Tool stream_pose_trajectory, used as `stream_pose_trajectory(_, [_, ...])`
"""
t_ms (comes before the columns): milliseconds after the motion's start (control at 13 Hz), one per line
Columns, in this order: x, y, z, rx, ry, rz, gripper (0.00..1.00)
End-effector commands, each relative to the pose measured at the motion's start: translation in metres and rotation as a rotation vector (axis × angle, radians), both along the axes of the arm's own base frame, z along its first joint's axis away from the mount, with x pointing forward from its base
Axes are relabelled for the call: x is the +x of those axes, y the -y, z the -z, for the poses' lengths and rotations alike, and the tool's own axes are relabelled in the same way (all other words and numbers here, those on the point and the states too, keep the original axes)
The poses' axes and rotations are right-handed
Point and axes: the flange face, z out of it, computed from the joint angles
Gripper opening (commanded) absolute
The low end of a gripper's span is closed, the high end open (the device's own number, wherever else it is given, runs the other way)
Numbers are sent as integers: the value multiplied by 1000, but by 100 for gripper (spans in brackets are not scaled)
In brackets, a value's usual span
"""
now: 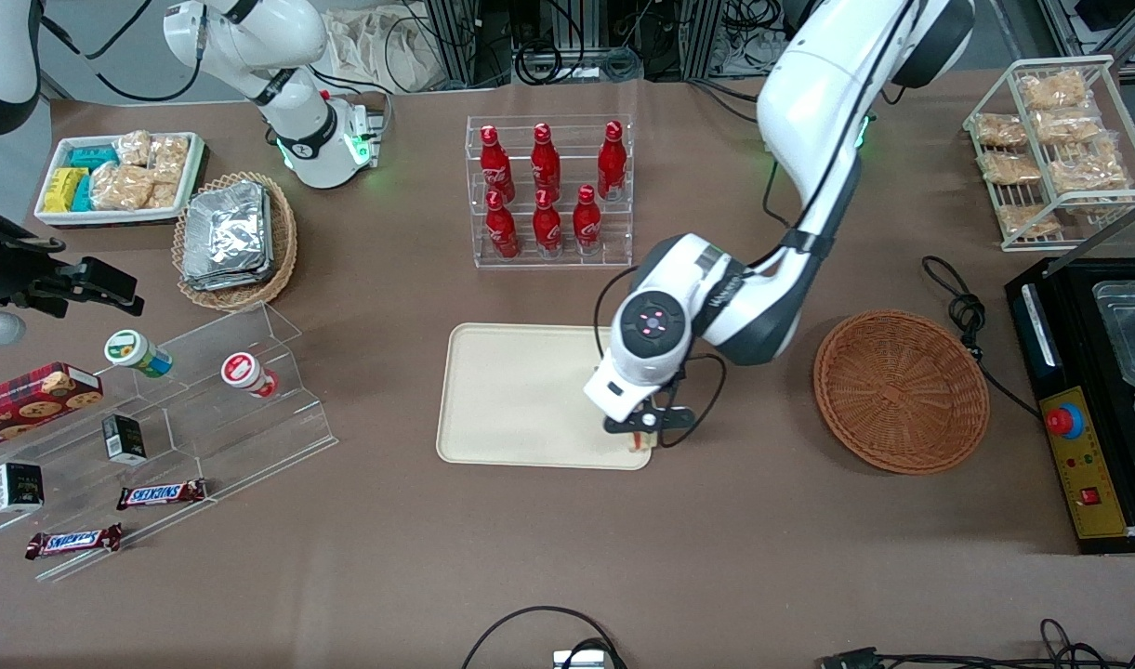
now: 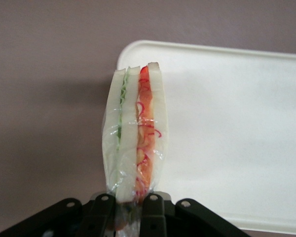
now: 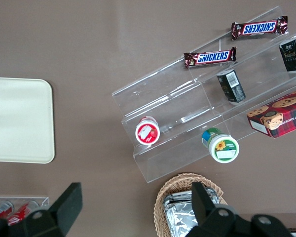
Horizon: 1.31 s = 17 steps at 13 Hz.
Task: Place sandwich from basket to tray
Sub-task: 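Carry the held sandwich with the left gripper over the cream tray, then lower the sandwich onto the tray, open the left gripper and rise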
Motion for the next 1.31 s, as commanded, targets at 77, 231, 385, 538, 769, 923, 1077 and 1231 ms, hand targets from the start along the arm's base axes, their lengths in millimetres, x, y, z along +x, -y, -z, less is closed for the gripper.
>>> stream_pose_trajectory(77, [-2,22,38,-19,32,62,0])
stream_pose_trajectory(231, [-9,22,47,-8,18,69,0])
stream_pose_trajectory(385, [-10,20,44,-1,15,56,81])
stream_pose_trajectory(538, [-4,11,24,1,23,37,100])
stream_pose_trajectory(769, [-3,-4,-27,31,15,-53,100])
stream_pose_trajectory(923, [8,-41,-72,61,0,-97,100])
stream_pose_trajectory(1077, [16,-83,-103,85,-15,-149,100])
stream_pose_trajectory(1231, [-5,-113,-109,107,-20,-144,100])
